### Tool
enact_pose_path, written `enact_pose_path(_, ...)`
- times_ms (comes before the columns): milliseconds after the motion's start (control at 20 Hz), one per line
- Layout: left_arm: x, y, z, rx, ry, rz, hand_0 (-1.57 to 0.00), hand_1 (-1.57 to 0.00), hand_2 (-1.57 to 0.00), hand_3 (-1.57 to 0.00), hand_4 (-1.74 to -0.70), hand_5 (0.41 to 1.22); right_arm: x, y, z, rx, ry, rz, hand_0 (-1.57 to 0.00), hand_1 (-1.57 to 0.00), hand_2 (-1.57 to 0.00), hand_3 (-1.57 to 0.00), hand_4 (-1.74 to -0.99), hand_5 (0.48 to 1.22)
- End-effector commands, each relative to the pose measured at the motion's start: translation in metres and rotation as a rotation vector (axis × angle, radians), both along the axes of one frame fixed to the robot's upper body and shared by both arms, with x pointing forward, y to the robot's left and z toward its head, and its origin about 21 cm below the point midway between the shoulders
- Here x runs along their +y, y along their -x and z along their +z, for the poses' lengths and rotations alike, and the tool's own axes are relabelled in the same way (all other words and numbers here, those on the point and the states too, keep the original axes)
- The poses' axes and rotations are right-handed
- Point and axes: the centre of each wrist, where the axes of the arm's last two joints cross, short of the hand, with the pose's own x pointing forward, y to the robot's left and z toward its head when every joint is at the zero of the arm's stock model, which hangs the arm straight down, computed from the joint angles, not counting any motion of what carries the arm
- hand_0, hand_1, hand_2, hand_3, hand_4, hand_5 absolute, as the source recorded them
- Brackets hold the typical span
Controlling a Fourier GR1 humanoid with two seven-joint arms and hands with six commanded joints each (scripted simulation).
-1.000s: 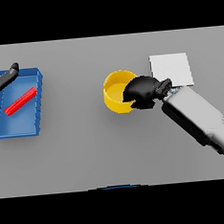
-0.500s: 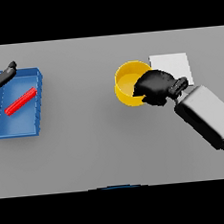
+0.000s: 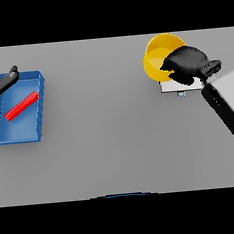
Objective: Pick up the red beaker and tilt it to pour out 1 green nut into yellow bowl. Pick up the yellow bowl and place it on the metallic measuring scale.
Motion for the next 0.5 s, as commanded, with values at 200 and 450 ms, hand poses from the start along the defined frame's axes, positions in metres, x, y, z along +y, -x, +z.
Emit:
enact_pose_path(200, 0.003, 0.004, 0.003, 0.014, 0.002, 0.024, 0.00, 0.00, 0.00, 0.00, -0.86, 0.768, -0.026, -0.018, -0.015, 0.004, -0.004, -0.105, -1.57, -1.57, -1.53, -1.16, -1.741, 1.221)
enact_pose_path(450, -0.003, 0.000, 0.006, 0.020, -0.007, 0.031, 0.00, 0.00, 0.00, 0.00, -0.86, 0.797, -0.041, -0.026, -0.034, 0.010, -0.019, -0.148, -1.57, -1.57, -1.43, -1.29, -1.741, 1.221)
